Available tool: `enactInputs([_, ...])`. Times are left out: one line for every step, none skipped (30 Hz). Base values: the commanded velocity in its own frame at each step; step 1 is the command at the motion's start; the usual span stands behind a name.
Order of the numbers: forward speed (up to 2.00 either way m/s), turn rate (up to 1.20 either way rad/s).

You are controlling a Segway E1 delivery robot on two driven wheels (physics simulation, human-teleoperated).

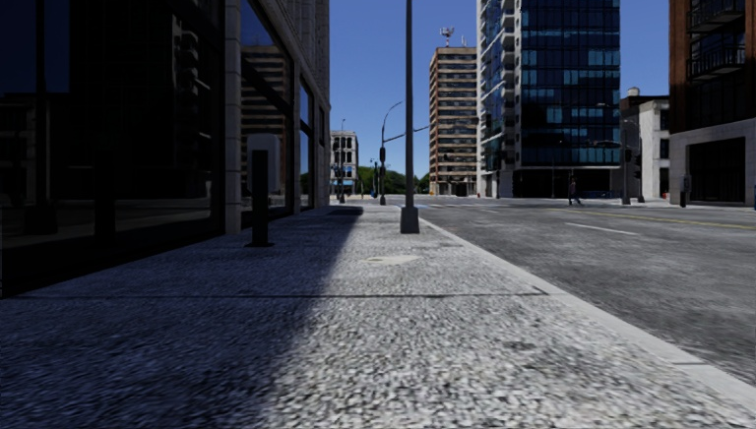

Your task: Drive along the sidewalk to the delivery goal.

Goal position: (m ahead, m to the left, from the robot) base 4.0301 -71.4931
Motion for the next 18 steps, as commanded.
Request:
enactInputs([2.0,0.0])
enactInputs([2.0,0.0])
enactInputs([2.0,0.0])
enactInputs([2.0,0.0])
enactInputs([2.0,0.0])
enactInputs([2.0,0.0])
enactInputs([2.0,0.0])
enactInputs([2.0,0.0])
enactInputs([2.0,0.0])
enactInputs([2.0,0.0])
enactInputs([2.0,0.0])
enactInputs([2.0,0.0])
enactInputs([2.0,0.0])
enactInputs([2.0,0.0])
enactInputs([2.0,0.0])
enactInputs([2.0,0.0])
enactInputs([2.0,0.1])
enactInputs([2.0,0.15])
